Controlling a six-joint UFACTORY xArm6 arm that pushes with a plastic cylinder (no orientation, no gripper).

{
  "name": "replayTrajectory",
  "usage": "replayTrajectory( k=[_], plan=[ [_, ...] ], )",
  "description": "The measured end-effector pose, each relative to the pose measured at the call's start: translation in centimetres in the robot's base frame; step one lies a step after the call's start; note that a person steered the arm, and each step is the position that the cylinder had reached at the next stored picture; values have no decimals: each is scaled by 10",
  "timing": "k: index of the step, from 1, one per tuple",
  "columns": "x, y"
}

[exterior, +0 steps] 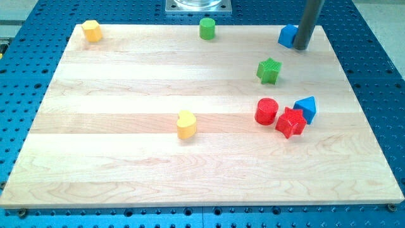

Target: Move the triangle top right to the yellow heart

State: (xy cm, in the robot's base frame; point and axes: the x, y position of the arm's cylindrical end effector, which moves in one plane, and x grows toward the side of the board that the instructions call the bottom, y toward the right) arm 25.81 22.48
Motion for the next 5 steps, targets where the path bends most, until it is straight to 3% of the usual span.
replayTrajectory(
  k=[2,4,5],
  plan=[
    [-5,-1],
    [79,-20],
    [120,4]
  ],
)
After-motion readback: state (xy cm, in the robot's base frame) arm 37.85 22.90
